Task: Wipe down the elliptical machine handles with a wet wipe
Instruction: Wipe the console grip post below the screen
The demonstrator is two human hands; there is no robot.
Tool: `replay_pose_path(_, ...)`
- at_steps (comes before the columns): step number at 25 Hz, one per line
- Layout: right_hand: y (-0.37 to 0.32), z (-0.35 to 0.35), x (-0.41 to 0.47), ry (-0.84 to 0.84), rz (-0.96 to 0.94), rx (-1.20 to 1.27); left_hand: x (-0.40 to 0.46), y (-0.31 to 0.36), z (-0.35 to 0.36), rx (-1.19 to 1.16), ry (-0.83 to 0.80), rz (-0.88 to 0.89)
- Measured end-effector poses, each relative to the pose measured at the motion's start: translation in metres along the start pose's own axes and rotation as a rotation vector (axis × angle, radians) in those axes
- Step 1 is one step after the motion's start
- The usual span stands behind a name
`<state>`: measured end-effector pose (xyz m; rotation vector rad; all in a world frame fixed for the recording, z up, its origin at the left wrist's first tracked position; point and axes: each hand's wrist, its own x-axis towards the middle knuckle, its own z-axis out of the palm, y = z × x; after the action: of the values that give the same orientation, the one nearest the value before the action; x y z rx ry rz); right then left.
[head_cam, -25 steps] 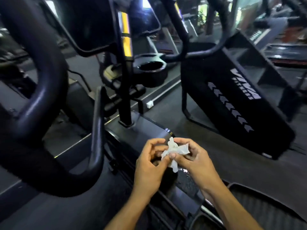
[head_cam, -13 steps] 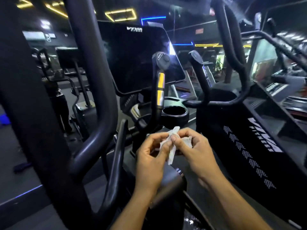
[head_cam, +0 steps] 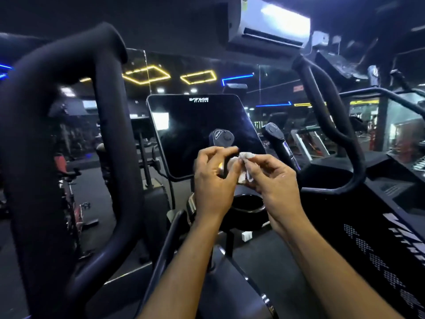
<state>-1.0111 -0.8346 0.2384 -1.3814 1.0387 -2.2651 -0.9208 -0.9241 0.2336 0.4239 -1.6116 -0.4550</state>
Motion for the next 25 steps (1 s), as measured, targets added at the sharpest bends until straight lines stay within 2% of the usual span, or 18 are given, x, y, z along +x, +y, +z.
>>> replay_pose_path(1, -0.001, -0.004, 0.014, 0.034, -0.054, -0.079, 0.006, -0.012, 0.005, 0.096, -0.029, -0.059)
replay_pose_path(3, -0.003, -0.01, 0.048, 0.101, -0.252, -0.368, 0.012, -0.026, 0.013, 0.183, -0.098, -0.339)
replay_pose_path(5, 0.001, -0.005, 0.08, 0.047, -0.46, -0.648, 0.01, -0.034, 0.019, 0.236, -0.158, -0.491)
replay_pose_path(8, 0.029, 0.012, 0.099, -0.293, -0.485, -0.943, 0.012, -0.045, 0.021, 0.24, -0.18, -0.475)
replay_pose_path(9, 0.04, 0.012, 0.098, -0.332, -0.535, -1.004, 0.013, -0.048, 0.019, 0.195, -0.172, -0.467)
replay_pose_path(13, 0.046, -0.011, 0.103, -0.269, -0.846, -1.012, 0.008, -0.05, 0.018, 0.064, -0.162, -0.436)
replay_pose_path(15, 0.033, -0.01, 0.12, -0.267, -0.835, -1.0, 0.008, -0.047, 0.016, 0.028, -0.155, -0.43)
replay_pose_path(19, 0.017, 0.026, 0.137, -0.258, -0.631, -0.944, 0.009, -0.044, 0.014, 0.025, -0.167, -0.427)
replay_pose_path(23, 0.018, 0.004, 0.122, -0.41, -0.683, -0.994, 0.006, -0.045, 0.014, 0.012, -0.14, -0.42)
replay_pose_path(25, 0.012, -0.002, 0.131, -0.386, -0.665, -1.021, 0.007, -0.052, 0.016, 0.024, -0.134, -0.402)
